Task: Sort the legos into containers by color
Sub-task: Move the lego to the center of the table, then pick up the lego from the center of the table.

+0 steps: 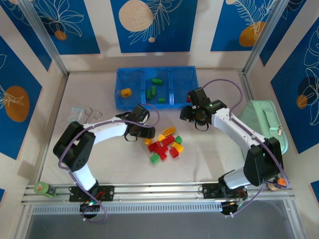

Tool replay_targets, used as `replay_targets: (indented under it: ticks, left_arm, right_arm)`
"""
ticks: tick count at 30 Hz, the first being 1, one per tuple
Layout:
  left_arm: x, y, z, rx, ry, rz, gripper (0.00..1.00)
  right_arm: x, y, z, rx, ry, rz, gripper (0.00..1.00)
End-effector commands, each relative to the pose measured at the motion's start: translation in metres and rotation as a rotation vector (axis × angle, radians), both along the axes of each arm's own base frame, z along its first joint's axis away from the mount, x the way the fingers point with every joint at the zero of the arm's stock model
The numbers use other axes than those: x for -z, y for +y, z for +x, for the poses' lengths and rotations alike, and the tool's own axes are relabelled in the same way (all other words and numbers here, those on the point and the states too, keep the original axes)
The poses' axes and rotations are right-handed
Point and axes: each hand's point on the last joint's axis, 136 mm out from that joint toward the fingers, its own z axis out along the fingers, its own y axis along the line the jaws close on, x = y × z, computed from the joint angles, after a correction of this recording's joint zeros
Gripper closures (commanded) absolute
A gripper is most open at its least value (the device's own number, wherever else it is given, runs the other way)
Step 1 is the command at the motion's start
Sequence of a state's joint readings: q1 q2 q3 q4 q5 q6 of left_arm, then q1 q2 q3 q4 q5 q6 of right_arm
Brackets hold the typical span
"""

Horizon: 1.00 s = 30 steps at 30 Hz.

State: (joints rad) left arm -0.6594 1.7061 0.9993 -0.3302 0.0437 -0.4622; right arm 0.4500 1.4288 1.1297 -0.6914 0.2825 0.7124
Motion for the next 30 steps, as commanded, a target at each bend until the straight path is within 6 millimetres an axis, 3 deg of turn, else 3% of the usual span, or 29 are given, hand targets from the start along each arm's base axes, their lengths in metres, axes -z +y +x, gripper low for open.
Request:
replay_targets:
  ticks: [1,6,17,30]
  left_arm:
    - [-0.008,-0.001,-0.006,0.03,0.0,-0.004,0.28]
    - [-0.001,0.002,-0.009,0.037,0.019,0.021,0.29]
    - [0.004,0.007,-0.006,0.026,0.02,0.067,0.45]
    - [-0.04,0.021,0.027,-0.016,-0.101,0.091,0.53]
  right_arm:
    - [-0.004,-0.001,-0.005,0.012,-0.005,0.026,0.4]
    - [-0.001,-0.003,-0.009,0.017,-0.002,0.022,0.4]
    - [0.001,-0.007,-0.01,0.028,0.001,0.022,0.4]
    - [-0.003,-0.009,-0.013,0.027,-0.008,0.021,0.4]
